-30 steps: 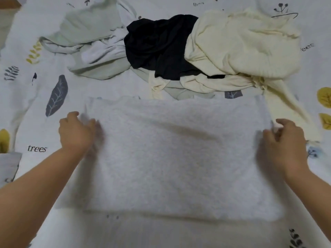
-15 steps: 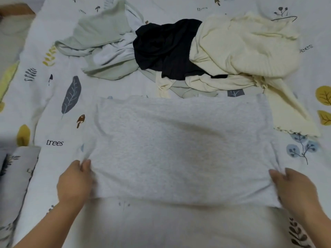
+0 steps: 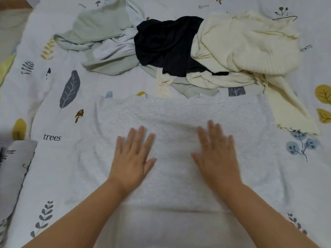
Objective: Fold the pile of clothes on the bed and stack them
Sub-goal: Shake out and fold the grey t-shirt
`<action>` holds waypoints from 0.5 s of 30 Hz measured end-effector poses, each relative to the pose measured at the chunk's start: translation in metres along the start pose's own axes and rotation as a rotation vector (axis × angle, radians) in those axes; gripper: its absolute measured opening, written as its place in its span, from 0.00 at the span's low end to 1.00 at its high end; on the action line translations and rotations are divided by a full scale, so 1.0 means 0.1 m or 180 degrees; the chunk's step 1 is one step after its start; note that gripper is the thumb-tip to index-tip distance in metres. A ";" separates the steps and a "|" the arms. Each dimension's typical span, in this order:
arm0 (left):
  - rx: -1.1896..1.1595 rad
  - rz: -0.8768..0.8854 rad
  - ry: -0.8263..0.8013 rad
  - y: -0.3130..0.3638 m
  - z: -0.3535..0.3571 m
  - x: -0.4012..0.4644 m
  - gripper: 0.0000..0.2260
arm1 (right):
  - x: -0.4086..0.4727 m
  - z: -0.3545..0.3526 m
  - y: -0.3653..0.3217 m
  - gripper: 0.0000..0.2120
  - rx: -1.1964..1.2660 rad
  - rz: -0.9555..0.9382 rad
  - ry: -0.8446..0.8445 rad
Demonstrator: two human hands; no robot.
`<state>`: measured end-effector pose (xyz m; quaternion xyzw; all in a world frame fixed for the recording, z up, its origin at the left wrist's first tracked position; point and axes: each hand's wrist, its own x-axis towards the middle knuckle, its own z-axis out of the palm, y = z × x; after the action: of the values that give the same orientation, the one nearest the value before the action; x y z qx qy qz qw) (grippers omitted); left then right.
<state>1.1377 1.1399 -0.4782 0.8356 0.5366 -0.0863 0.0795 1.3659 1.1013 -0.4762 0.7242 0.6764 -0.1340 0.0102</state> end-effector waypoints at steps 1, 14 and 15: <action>0.0094 0.0118 -0.0186 -0.05 0.06 0.04 0.35 | 0.06 0.10 0.04 0.31 -0.0184 -0.0237 -0.0186; 0.0004 -0.0685 -0.0547 -0.27 0.02 -0.02 0.31 | -0.26 -0.16 0.97 0.28 0.0625 0.1536 0.0777; -0.0177 -0.0555 -0.0468 -0.12 -0.01 -0.04 0.33 | -0.33 -0.20 0.95 0.29 0.0838 0.1791 0.0839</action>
<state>1.1258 1.1417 -0.4767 0.7746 0.6022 -0.1390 0.1340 1.4613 1.0646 -0.4654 0.8887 0.4223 -0.1173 -0.1344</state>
